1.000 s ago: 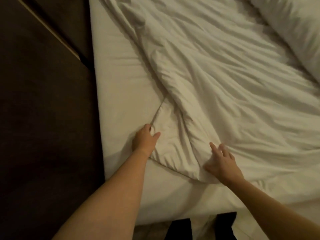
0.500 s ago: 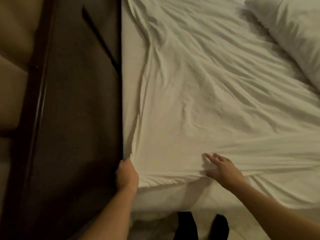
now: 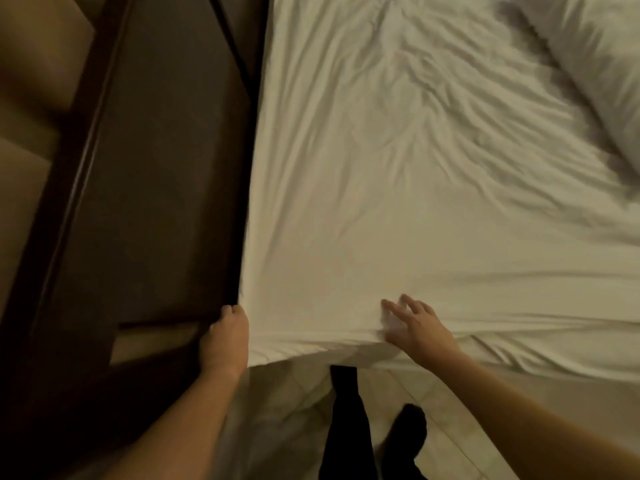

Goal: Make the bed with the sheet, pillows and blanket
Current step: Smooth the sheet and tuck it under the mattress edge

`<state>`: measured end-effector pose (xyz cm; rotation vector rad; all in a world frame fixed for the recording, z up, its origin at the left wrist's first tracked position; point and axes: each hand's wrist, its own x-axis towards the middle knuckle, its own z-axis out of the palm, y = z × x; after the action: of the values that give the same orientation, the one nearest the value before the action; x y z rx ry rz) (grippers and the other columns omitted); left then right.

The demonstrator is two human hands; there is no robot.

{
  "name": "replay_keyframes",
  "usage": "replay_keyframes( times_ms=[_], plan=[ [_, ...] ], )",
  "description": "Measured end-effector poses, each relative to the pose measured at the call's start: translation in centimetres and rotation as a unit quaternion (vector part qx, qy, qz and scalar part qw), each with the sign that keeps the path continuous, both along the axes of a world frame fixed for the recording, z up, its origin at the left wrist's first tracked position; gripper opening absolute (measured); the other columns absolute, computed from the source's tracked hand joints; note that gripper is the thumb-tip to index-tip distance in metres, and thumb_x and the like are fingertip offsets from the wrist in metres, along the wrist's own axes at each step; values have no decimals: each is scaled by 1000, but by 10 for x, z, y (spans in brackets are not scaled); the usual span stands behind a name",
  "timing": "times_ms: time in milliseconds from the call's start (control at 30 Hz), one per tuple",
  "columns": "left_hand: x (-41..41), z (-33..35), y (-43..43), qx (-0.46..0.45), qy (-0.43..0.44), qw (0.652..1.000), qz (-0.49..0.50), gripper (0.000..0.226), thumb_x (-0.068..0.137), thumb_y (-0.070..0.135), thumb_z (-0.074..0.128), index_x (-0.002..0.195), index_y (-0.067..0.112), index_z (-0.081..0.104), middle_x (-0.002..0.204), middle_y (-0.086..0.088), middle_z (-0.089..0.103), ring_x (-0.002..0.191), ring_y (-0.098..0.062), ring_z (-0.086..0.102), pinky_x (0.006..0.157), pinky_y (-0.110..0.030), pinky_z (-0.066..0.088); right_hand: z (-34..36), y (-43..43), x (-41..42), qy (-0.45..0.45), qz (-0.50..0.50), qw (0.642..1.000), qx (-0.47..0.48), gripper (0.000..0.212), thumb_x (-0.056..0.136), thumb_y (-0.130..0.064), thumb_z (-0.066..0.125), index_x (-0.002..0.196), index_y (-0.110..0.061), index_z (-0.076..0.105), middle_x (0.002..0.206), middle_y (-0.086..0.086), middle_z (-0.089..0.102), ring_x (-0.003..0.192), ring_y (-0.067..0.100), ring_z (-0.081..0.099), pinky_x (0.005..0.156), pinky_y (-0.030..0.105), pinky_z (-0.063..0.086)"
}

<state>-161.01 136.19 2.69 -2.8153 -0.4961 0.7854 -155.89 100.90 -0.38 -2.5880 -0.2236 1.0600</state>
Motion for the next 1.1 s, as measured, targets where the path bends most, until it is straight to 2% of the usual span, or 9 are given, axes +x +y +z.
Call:
replay_keyframes(
  times_ms=[300, 433, 533, 633, 733, 800, 967, 1033, 1100],
  plan=[
    [16, -30, 0, -20, -8, 1000, 4, 36, 103, 1, 30, 124, 9, 57, 123, -15, 58, 107, -37, 69, 80, -46, 57, -16, 2, -8, -14, 0, 1000, -13, 73, 95, -55, 61, 157, -43, 24, 162, 2, 27, 147, 30, 26, 114, 51, 40],
    [19, -35, -8, -16, -60, 998, 3, 28, 98, 10, 51, 127, 13, 52, 129, -12, 51, 108, -35, 58, 73, -46, 54, -23, 7, -7, -36, 4, 999, -28, 71, 94, -57, 60, 155, -45, 25, 160, 2, 28, 145, 30, 29, 111, 52, 42],
    [24, -46, -15, -64, -102, 990, -72, 54, 91, 30, 68, 140, 15, 50, 147, -10, 45, 123, -33, 49, 90, -47, 51, -25, 9, -7, -57, 12, 996, -62, 78, 94, -59, 58, 157, -47, 15, 169, 1, 12, 154, 32, 16, 119, 54, 31],
    [22, -61, -32, -199, -31, 971, -130, 81, 96, 52, 61, 163, 27, 23, 171, -2, 15, 152, -29, 23, 118, -49, 36, -29, 10, -5, -53, 24, 996, -74, 86, 92, -61, 61, 157, -49, 7, 170, -1, 4, 156, 32, 9, 121, 60, 24],
    [2, -82, -46, -230, 33, 958, -170, 104, 85, 71, 65, 164, 35, 8, 173, 2, 3, 156, -30, 11, 123, -54, 28, -33, 8, -7, -37, 38, 996, -78, 90, 88, -58, 68, 155, -50, 8, 169, -1, 7, 153, 33, 14, 117, 60, 31],
    [-15, -96, -43, -203, 49, 959, -192, 111, 78, 69, 74, 164, 30, 15, 173, 0, 9, 156, -32, 14, 122, -56, 29, -35, 7, -9, -34, 46, 995, -83, 90, 88, -55, 70, 155, -50, 11, 168, 0, 9, 152, 33, 16, 117, 58, 31],
    [-27, -121, -23, -255, -78, 940, -211, 39, 80, 4, 82, 116, 12, 70, 148, -11, 58, 138, -38, 52, 105, -52, 52, -46, 6, -10, -86, 1, 994, -68, 39, 93, -41, 68, 132, -40, 63, 141, -4, 58, 129, 25, 49, 97, 44, 51],
    [-24, -125, -14, -301, -112, 926, -196, 20, 85, 2, 76, 100, 13, 71, 143, -7, 63, 135, -35, 57, 103, -49, 55, -46, 9, -12, -81, -23, 994, -74, 19, 96, -39, 63, 110, -35, 74, 115, -6, 72, 112, 24, 61, 81, 37, 54],
    [-28, -126, -2, -310, -138, 914, -221, 12, 91, 6, 64, 96, 16, 70, 141, -4, 65, 133, -32, 59, 102, -45, 56, -42, 14, -16, -51, -29, 995, -78, 24, 98, -42, 59, 117, -38, 74, 114, -4, 75, 109, 26, 67, 84, 36, 54]
  ],
)
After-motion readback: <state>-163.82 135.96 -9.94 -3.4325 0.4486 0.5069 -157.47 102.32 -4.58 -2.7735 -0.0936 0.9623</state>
